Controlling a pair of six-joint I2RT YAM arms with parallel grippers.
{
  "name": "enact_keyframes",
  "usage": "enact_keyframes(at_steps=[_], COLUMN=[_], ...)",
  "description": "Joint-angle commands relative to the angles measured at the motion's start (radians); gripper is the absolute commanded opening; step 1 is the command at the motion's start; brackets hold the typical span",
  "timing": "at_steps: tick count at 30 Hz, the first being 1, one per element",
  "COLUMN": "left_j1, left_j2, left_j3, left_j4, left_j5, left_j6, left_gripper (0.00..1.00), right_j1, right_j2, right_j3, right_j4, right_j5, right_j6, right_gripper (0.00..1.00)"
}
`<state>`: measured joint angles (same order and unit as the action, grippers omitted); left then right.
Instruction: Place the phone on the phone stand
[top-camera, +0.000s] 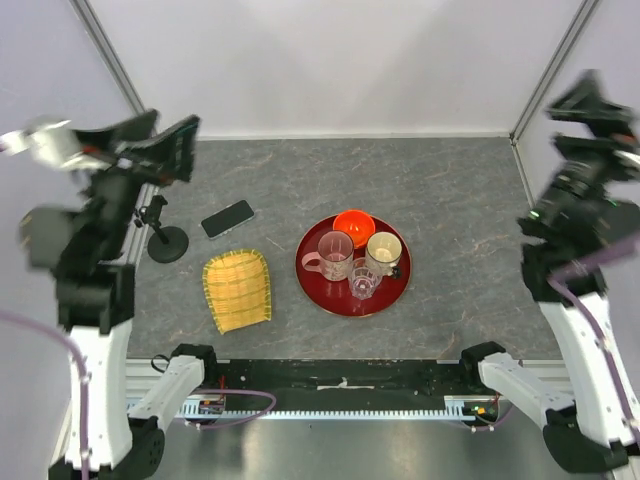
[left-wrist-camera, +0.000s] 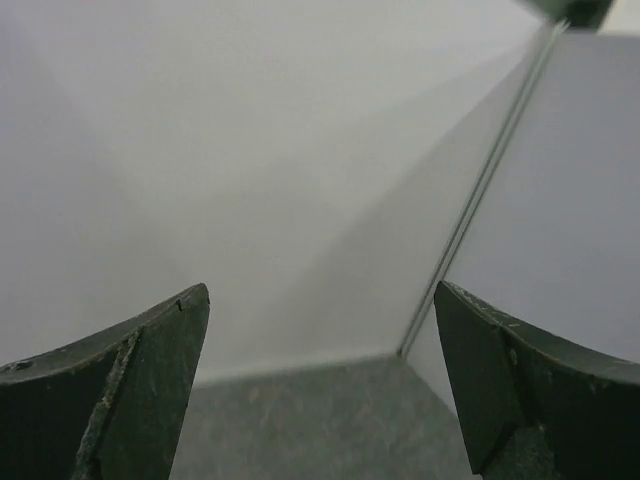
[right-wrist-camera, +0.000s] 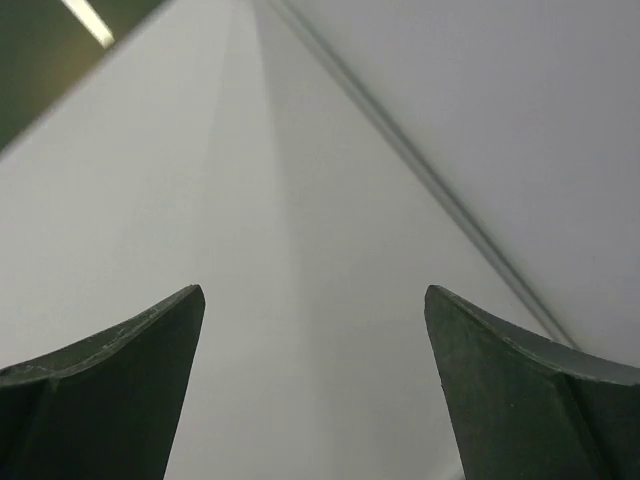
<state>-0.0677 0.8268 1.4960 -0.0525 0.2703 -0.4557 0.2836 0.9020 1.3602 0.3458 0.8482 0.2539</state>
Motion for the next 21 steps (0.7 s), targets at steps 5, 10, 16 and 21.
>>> enact_keyframes(at_steps=[5, 10, 16, 21], left_j1=[0.005, 0.006, 0.006, 0.006], left_j2=[0.158, 0.245, 0.242, 0.141], left_j3=[-0.238, -0.286, -0.313, -0.373], left_j4=[-0.392, -0.569, -0.696, -0.707], left_j5=[-0.029, -0.253, -0.609, -0.709], left_j6=[-0.109, -0.049, -0.037, -0.026], left_gripper=[1.00, 1.00, 1.00, 0.99], right_j1=[0.000, 0.092, 0.294, 0.436], right_j2=[0.155, 0.319, 0.511, 0.621], right_j3=[-0.213, -0.245, -0.156, -0.063], right_j4=[-0.261, -0.315, -0.522, -0.711], right_j5=[-0.335, -0.598, -0.688, -0.664], right_j6=[0.381, 0.440, 0.319, 0.154], right_gripper=[0.98, 0.98, 0.98, 0.98])
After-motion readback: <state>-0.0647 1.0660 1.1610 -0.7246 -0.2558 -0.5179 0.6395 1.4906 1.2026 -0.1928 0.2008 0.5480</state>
